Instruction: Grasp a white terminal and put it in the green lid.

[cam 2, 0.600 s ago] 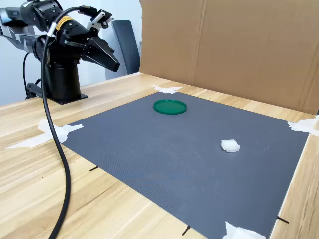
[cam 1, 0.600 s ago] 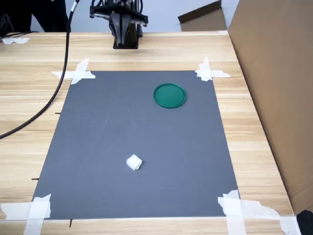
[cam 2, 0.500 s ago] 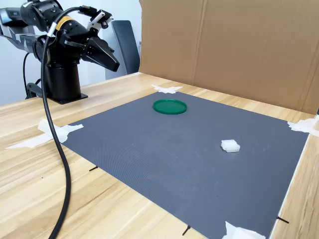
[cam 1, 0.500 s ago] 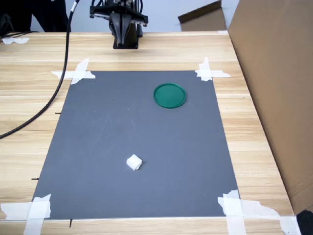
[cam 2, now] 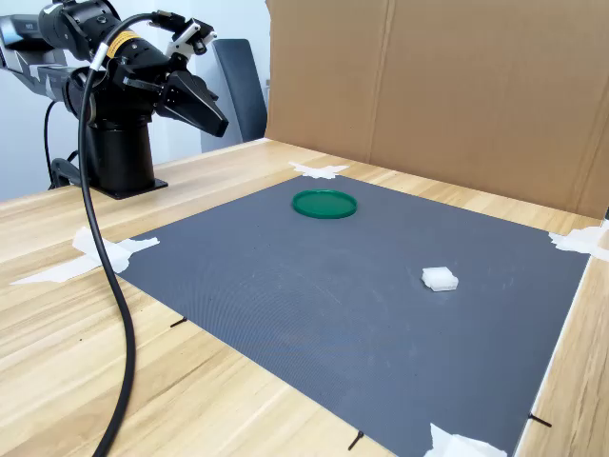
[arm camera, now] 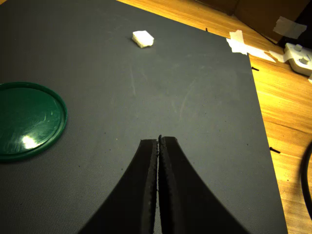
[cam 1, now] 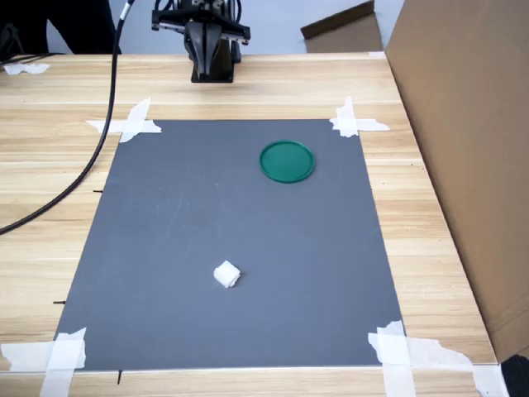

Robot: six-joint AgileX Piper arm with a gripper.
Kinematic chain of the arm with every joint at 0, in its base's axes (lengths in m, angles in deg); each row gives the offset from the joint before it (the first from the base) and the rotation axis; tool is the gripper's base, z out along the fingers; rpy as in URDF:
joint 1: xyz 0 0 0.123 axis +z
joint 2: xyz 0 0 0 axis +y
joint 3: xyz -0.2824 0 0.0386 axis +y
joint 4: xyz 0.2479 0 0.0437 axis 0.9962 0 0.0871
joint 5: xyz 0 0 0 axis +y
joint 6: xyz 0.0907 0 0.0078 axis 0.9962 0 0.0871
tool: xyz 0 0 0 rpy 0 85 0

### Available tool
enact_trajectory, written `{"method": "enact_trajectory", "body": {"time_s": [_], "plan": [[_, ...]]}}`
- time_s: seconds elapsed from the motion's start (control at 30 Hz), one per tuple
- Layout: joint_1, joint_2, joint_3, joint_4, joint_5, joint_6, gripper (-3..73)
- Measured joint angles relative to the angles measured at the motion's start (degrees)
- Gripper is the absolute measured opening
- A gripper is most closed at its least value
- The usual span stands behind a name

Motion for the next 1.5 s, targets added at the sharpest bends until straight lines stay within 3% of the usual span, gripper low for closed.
{"method": "enact_trajectory", "body": {"time_s": [0.2, 0.5, 0.63, 0.9, 0.97, 1.1, 1.17, 1.5], "plan": [[0.0, 0.0, 0.0, 0.0, 0.0, 0.0, -2.8], [0.0, 1.7, 0.0, 3.21, -0.01, 0.54, -2.8], [0.0, 9.4, -1.33, 3.33, 1.82, 0.59, -2.8], [0.0, 29.96, -15.9, 3.33, 2.19, 0.59, -2.8], [0.0, 36.5, -19.99, 1.46, 2.63, 0.59, -2.8], [0.0, 42.35, -23.96, -1.86, 5.92, 0.59, -2.8], [0.0, 49.2, -29.32, -5.1, 13.55, 0.59, -2.8], [0.0, 62.79, -46.15, -5.86, 27.5, 1.82, -1.2]]}}
